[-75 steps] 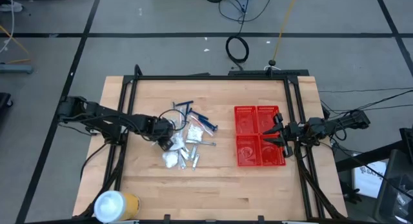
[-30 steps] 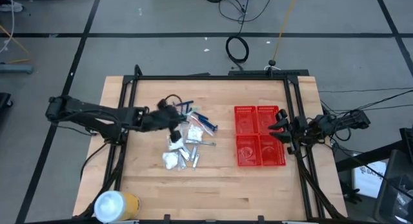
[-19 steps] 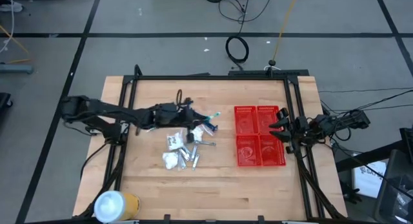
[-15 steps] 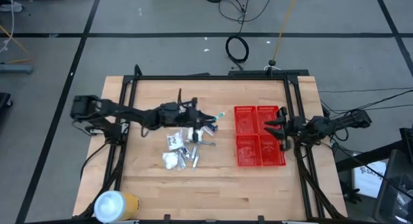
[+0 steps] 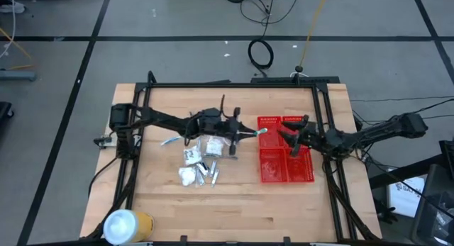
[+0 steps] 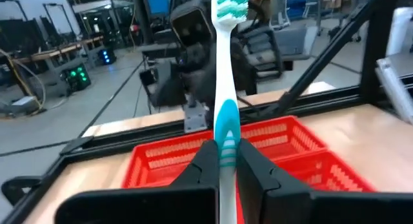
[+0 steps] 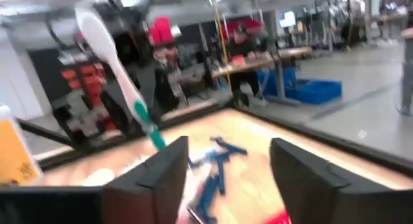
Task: Pick & Place Travel size toiletries
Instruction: Put the green toothbrush into the top right red bin
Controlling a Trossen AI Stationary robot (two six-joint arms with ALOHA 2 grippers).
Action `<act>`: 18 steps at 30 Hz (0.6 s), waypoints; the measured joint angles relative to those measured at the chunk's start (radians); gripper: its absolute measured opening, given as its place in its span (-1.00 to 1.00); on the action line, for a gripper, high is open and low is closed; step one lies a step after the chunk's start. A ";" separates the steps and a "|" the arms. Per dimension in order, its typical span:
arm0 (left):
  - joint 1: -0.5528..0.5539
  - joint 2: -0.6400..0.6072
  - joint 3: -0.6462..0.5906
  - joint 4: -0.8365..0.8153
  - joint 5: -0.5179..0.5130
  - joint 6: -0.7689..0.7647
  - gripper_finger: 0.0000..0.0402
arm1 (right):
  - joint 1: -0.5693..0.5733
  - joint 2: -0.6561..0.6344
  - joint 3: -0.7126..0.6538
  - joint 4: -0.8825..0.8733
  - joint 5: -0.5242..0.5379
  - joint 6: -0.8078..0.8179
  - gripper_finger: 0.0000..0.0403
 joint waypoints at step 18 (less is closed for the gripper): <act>0.032 0.026 0.080 -0.126 -0.024 0.098 -0.91 | -0.083 0.500 0.277 0.217 -0.180 -0.078 0.31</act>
